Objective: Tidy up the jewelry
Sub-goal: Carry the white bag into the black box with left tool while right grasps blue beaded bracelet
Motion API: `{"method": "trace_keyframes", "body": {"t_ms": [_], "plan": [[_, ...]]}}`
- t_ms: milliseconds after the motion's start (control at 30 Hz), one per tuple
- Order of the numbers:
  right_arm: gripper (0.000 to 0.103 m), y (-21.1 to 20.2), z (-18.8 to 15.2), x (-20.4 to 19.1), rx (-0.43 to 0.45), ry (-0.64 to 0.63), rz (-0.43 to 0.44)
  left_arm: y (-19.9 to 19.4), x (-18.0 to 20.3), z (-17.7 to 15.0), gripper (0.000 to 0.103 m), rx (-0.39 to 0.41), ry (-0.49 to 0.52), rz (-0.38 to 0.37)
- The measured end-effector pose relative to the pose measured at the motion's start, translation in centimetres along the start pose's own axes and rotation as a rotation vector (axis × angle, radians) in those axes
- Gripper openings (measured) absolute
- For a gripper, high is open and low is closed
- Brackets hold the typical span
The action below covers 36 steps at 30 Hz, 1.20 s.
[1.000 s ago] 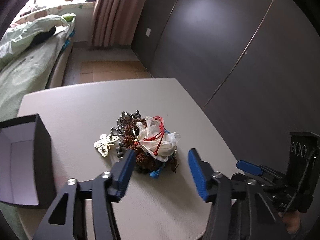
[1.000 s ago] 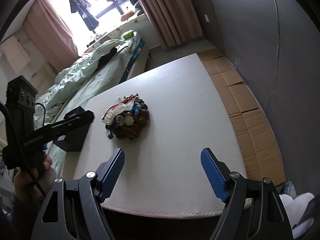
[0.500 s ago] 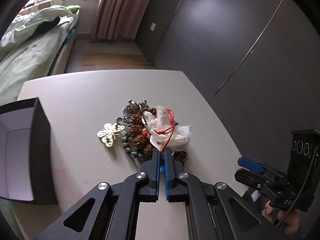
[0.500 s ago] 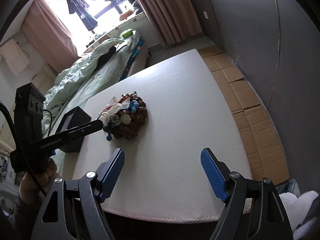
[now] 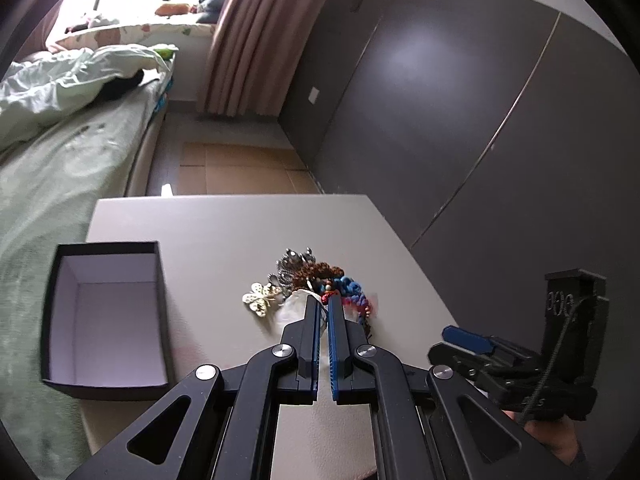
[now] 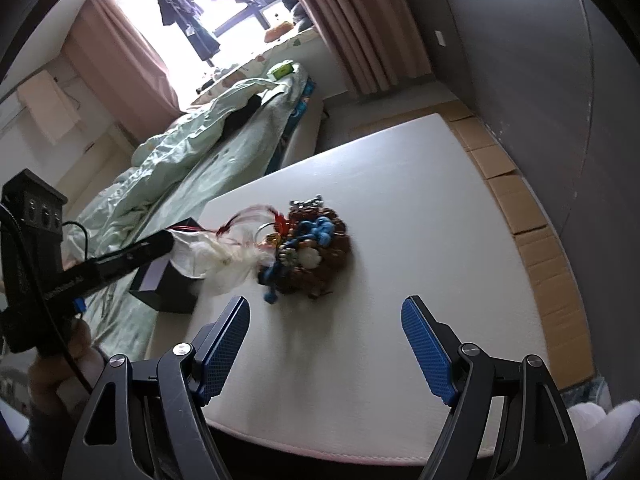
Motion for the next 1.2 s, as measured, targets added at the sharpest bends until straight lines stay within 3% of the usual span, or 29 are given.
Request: {"method": "trace_keyframes", "body": {"t_ms": [533,1000,1033,1133,1200], "plan": [[0.079,4.0,-1.9,-6.0,-0.098,-0.112,0.074,-4.1,-3.3,-1.6,0.003,0.033,-0.053,0.018],[0.079,4.8,0.5,-4.2,-0.075,-0.021,0.048,-10.1,-5.6,2.0,0.003,0.157,-0.034,0.084],[0.077,5.1,0.8,-4.1,-0.076,-0.02,0.043,-10.1,-5.9,2.1,0.003,0.16,-0.038,0.088],[0.055,6.2,1.3,-4.1,-0.106,-0.014,0.02,-10.0,-7.2,2.2,0.003,0.166,-0.054,0.1],[0.028,6.8,1.3,-3.7,-0.128,-0.007,-0.006,-9.8,-8.0,2.3,0.003,0.164,-0.065,0.107]]}}
Point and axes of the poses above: each gripper's, at about its wrist camera, not at the fingertips, and y roughly the way its jaws point, x to its right, z to its top, the point moved 9 cm from there along y, roughly the way its jaws point, and after that the axes turned 10 degrees about -x, right-handed, at the moved point
